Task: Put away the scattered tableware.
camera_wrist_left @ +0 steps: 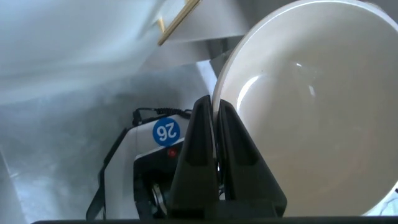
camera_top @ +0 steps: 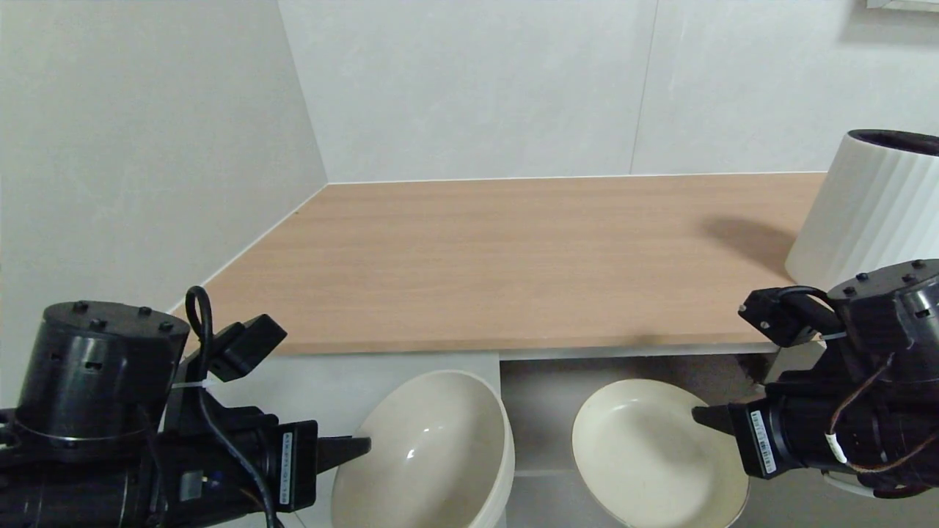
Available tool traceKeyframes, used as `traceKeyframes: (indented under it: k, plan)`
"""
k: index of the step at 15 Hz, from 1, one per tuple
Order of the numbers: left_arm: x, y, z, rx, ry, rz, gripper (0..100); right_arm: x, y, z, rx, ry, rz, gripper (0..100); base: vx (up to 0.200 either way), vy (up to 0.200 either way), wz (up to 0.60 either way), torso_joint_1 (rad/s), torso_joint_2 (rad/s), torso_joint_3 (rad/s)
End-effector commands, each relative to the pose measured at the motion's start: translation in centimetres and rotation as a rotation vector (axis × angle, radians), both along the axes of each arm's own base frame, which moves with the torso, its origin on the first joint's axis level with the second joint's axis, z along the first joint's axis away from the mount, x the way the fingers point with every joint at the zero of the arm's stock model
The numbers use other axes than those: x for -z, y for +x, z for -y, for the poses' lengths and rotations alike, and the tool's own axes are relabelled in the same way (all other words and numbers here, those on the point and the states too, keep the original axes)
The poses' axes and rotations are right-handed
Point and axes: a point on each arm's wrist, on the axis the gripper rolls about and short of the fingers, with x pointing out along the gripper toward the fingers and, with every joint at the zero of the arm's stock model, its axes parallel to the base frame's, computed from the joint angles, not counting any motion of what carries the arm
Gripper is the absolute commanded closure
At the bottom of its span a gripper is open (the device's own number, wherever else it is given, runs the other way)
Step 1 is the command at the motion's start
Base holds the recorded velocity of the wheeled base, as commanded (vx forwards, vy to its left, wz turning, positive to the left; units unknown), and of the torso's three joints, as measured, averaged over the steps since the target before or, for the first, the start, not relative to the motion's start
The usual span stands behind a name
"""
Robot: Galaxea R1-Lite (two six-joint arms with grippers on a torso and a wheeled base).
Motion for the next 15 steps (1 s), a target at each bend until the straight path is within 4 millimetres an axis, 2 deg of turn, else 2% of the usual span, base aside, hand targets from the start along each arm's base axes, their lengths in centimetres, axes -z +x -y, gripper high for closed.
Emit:
traceKeyframes:
  k: [1,11,15]
  plan:
    - [0.12,0.07,0.05,0.0,0.003,-0.005,100,0.18,0.1,-0.08,0.0,-0.005,-0.007,100,0.0,0.0,0.0,-0.188,0.47,0.286]
    - [0.73,0.34,0.27,0.002,0.017,-0.031,100,0.89,0.28,-0.21,-0.008,-0.031,-0.027,100,0.0,0.0,0.0,-0.147,0.45,0.305]
    - [0.79,0.29,0.38,0.007,0.018,-0.032,100,0.89,0.28,-0.21,-0.009,-0.032,-0.027,100,0.0,0.0,0.0,-0.036,0.18,0.143]
